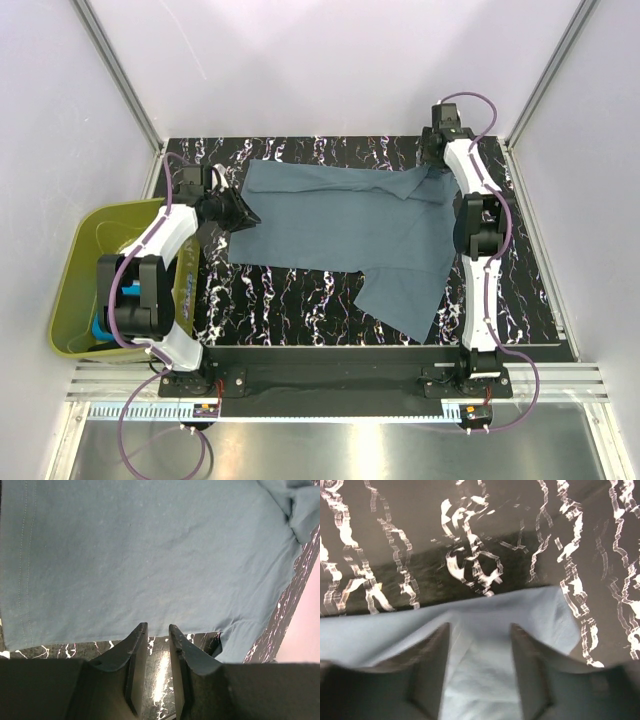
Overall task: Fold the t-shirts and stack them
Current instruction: Fold the tshirt
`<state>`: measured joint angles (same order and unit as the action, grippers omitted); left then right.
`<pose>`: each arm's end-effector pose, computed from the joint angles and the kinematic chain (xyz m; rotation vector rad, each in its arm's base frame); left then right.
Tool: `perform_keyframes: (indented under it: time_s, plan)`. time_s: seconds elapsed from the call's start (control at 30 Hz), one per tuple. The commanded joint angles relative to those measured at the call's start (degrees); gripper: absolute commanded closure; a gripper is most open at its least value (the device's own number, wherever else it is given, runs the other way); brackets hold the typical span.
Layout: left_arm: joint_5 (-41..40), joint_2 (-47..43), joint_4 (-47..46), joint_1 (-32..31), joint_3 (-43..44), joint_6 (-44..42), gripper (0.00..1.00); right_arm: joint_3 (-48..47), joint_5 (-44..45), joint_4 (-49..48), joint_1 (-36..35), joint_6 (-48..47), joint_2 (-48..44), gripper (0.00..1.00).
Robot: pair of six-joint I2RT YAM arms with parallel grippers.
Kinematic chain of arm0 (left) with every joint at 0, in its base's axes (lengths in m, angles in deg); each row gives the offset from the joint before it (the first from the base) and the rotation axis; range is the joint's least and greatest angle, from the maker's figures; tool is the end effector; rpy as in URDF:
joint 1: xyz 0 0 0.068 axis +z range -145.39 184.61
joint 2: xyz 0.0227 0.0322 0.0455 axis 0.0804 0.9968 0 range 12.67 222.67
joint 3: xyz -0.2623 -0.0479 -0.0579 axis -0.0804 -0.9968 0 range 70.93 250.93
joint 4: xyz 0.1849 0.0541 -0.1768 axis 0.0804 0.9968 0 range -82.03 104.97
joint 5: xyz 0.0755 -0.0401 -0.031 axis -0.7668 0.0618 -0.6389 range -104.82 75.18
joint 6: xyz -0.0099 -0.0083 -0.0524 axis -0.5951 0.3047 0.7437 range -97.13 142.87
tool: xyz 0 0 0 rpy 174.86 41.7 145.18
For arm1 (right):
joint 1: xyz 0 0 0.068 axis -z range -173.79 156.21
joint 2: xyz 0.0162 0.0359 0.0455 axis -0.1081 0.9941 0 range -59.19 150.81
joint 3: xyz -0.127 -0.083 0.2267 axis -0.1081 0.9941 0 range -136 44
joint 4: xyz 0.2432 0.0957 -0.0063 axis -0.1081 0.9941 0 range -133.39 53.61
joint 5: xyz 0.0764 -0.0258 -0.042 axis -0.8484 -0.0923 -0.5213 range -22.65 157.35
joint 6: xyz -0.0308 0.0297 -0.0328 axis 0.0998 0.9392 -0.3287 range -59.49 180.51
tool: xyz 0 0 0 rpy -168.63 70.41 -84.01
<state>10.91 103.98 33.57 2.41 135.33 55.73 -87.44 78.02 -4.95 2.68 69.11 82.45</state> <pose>0.3355 -0.0284 0.2359 -0.4803 2.4946 -0.8107 0.5501 0.0274 0.2112 0.1908 2.3966 -0.1273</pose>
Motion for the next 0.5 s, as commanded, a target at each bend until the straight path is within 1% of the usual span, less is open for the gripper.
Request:
perform_keyframes:
  time_s: [0.0, 0.03, 0.07, 0.1, 0.13, 0.17, 0.2, 0.23, 0.27, 0.3, 0.33, 0.37, 0.4, 0.43, 0.47]
  plan:
    - [0.28, -1.84, -0.64, 0.0, 1.86, -0.96, 0.71, -6.89, -5.13, 7.08, 0.28, 2.63, -0.92, 0.37]
    - [-0.42, -0.7, -0.56, 0.09, 2.48, -0.96, 0.7, -6.73, -6.62, 9.88, 0.36, 6.04, -1.71, 0.34]
    - [-0.95, -0.08, -0.64, 0.09, 3.96, -0.96, 0.68, -6.03, -10.11, 10.51, 0.37, 7.64, -4.16, 0.3]
    - [-1.47, 0.62, -0.99, 0.17, 4.67, -0.78, 0.67, -2.02, -12.06, 10.61, 0.28, 10.36, -5.84, 0.25]
    - [-2.09, 2.19, -1.43, 0.35, 5.55, -0.09, 0.66, 0.45, -13.65, 10.43, 0.28, 11.51, -7.59, 0.23]
    - [-2.01, 3.17, -2.65, 0.52, 7.56, 0.44, 0.64, 3.18, -15.75, 10.08, 0.1, 12.57, -11.27, 0.22]
    - [-2.09, 4.22, -3.36, 0.87, 8.71, 0.88, 0.59, 9.12, -17.34, 9.3, 0.02, 14.67, -13.04, 0.22]
    - [-2.27, 6.4, -3.98, 1.05, 9.85, 1.67, 0.57, 12.66, -19.36, 5.9, 0.1, 15.82, -14.89, 0.22]
    - [-2.44, 7.56, -5.81, 1.23, 11.87, 2.11, 0.54, 16.26, -23.55, 3.25, 0.02, 17.14, -18.39, 0.23]
    - [-2.36, 8.79, -6.7, 1.49, 13.02, 2.55, 0.51, 23.52, -25.86, 0.09, 0.01, 19.5, -20.07, 0.25]
    - [-2.01, 11.85, -7.06, 1.84, 14.16, 3.95, 0.51, 26.64, -27.1, -5.25, 0.19, 20.57, -21.48, 0.27]
    - [-2.27, 13.27, -7.76, 2.11, 16.43, 4.49, 0.51, 29.28, -27.98, -7.13, 0.28, 21.54, -23.67, 0.29]
    - [-2.36, 14.67, -8.02, 2.11, 17.5, 5.36, 0.51, 33.75, -29.04, -9.23, 0.36, 24.07, -24.39, 0.33]
    - [-2.79, 17.21, -8.55, 2.11, 18.38, 5.81, 0.51, 35.88, -30.96, -14.39, 0.8, 25.57, -25.35, 0.35]
    - [-2.71, 18.54, -8.64, 2.11, 20.57, 6.16, 0.51, 38.94, -33.94, -16.44, 1.59, 26.98, -25.45, 0.38]
